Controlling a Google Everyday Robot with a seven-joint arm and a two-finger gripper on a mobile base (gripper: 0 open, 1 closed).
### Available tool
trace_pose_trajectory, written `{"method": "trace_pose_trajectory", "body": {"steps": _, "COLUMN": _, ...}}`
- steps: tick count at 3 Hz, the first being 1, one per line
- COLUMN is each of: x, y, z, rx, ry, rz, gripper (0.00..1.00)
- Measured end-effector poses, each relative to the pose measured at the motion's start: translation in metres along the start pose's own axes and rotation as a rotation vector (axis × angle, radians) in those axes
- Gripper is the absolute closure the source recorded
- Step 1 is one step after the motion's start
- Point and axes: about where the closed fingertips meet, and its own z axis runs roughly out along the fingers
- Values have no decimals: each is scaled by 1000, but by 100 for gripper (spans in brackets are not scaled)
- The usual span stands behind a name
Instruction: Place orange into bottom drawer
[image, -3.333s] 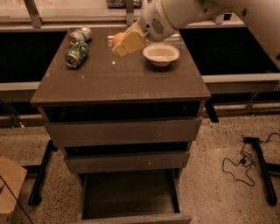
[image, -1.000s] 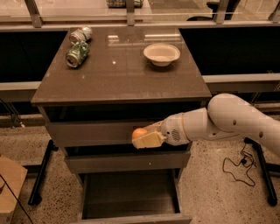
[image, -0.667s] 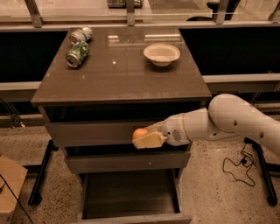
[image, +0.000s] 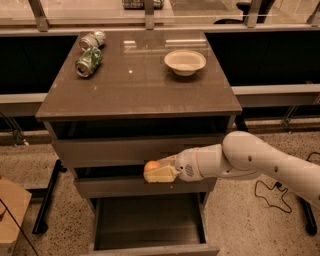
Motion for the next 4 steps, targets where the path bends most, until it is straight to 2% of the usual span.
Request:
{"method": "trace_pose_trajectory", "body": {"steps": 2, "x": 86, "y": -51, "z": 82, "rx": -85, "ry": -122, "rz": 153, "gripper": 100}}
{"method": "trace_pose_trajectory", "body": {"steps": 3, "x": 119, "y": -52, "z": 107, "rx": -134, "ry": -128, "rz": 224, "gripper": 100}}
{"method": "trace_pose_trajectory", "body": {"steps": 4, "x": 123, "y": -54, "z": 111, "rx": -132, "ry": -125, "rz": 231, "gripper": 100}}
